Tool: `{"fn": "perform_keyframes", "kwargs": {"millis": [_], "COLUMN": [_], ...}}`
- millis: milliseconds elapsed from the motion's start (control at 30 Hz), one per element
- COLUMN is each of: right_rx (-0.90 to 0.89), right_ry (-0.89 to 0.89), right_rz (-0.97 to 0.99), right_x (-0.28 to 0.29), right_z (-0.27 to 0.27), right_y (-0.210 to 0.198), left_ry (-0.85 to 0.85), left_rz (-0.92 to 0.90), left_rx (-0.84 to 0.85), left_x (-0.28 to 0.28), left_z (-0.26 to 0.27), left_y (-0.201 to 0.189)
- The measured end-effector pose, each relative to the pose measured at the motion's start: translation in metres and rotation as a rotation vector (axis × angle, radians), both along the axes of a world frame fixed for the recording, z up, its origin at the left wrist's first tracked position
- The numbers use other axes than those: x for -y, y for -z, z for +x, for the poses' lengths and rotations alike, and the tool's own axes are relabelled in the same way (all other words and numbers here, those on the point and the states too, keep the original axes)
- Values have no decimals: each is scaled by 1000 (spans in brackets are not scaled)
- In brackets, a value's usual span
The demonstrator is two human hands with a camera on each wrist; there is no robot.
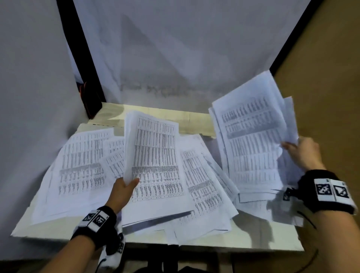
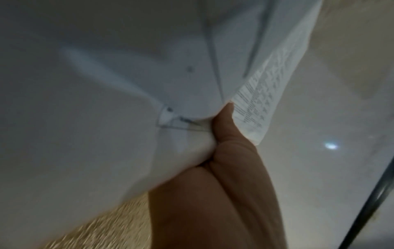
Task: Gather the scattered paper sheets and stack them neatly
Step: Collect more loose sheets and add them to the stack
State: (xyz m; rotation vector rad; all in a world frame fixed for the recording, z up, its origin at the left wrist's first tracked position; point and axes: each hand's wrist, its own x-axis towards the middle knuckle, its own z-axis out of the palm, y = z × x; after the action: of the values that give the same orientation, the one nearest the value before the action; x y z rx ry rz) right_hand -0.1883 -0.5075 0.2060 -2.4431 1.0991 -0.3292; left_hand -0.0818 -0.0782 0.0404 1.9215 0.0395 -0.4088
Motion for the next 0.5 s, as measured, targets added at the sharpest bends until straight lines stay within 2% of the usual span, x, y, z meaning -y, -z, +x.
{"fn": "perform_keyframes", "kwargs": {"millis": [100, 200, 267, 433, 500], "right_rx": [167, 394, 485, 422, 406], "right_ry": [23, -15, -33, -86, -82], "right_rz": [11, 222, 441, 948, 1100], "right_x": [16, 10, -5, -64, -83], "right_z": [-16, -24, -20, 3, 11], "right_y": [-34, -44, -24, 58, 75], "left_ry": [-10, -21, 20, 184, 152], "left_rz": [-25, -67, -125, -304, -411], "left_rx": [2, 9, -5, -109, -140], "left_x": [5, 21, 36, 70, 73], "left_z": [1, 0, 0, -2, -5], "left_y": [-4, -19, -29, -56, -57]}}
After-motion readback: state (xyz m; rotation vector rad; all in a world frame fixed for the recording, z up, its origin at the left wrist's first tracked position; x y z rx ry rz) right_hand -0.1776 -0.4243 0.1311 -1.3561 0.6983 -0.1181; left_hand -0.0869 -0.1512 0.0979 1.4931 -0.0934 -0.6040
